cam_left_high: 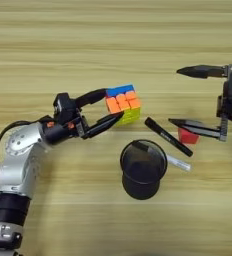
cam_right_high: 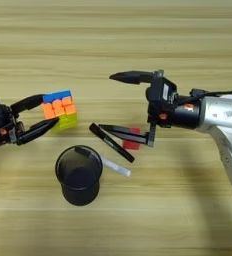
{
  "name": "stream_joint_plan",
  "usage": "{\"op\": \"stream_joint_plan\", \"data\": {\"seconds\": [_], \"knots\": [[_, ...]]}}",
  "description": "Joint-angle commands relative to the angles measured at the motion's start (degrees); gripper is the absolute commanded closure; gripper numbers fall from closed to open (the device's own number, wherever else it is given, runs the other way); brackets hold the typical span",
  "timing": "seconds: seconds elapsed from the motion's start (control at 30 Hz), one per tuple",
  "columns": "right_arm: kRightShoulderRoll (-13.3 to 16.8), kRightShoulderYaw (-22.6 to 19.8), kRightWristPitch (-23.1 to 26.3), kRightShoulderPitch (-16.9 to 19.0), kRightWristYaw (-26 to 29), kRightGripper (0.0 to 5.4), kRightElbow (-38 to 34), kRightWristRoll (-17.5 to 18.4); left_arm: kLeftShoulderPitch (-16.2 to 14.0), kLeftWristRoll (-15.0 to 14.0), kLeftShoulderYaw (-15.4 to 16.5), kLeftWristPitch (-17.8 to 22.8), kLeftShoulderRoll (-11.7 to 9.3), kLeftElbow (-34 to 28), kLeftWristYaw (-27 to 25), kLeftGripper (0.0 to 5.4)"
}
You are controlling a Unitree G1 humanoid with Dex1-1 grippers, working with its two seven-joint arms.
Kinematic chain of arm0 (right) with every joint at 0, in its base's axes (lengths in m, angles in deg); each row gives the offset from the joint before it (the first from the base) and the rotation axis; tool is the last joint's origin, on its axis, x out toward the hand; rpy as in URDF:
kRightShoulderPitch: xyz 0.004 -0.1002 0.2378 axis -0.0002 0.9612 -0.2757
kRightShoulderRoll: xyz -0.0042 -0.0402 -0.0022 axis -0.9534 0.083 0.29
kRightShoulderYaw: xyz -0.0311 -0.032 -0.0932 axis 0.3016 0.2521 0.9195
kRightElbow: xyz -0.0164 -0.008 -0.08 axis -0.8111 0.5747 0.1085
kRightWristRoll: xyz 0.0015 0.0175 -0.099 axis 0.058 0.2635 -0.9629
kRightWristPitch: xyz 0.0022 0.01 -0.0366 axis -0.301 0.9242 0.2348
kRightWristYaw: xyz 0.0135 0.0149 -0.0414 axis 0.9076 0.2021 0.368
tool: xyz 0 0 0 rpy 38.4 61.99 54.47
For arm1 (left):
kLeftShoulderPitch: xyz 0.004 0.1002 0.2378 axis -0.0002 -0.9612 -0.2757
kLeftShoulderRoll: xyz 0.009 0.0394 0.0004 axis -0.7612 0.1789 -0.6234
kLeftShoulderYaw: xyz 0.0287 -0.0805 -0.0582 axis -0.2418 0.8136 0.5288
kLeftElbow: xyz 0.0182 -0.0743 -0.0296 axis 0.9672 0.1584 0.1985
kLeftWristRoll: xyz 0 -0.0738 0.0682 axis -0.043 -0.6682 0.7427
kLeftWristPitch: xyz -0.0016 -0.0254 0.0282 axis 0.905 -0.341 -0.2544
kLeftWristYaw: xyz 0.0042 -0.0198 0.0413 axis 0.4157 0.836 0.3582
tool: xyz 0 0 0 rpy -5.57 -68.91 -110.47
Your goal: Move the objects on the table
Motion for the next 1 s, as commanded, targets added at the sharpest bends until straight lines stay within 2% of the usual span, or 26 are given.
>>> {"op": "stream_joint_plan", "data": {"seconds": [0.03,0.2,0.43,0.7,1.0], "knots": [[0.43,-2.06,-0.91,0.8,-0.88,0.0,0.57,0.89,2.31,0.56,2.62,-2.18,-0.13,7.5,0.3,2.13],[0.81,-4.41,-1.27,1.02,-1.48,0.0,0.61,1.69,3.21,3.62,2.72,-6.47,0.52,16.32,0.52,2.13],[0.84,-5.34,-1.76,1.2,-2.05,0.0,0.82,1.88,4.08,6.66,2.28,-10.26,1.41,22.97,0.52,2.13],[0.83,-6.14,-1.68,1.0,-2.57,0.0,1.03,1.92,3.87,10.0,1.28,-13.39,1.86,27.24,0.7,2.13],[0.65,-6.01,-2.34,0.98,-2.71,0.0,1.88,1.87,4.25,10.51,1.19,-14.26,2.19,28.71,0.41,2.13]]}}
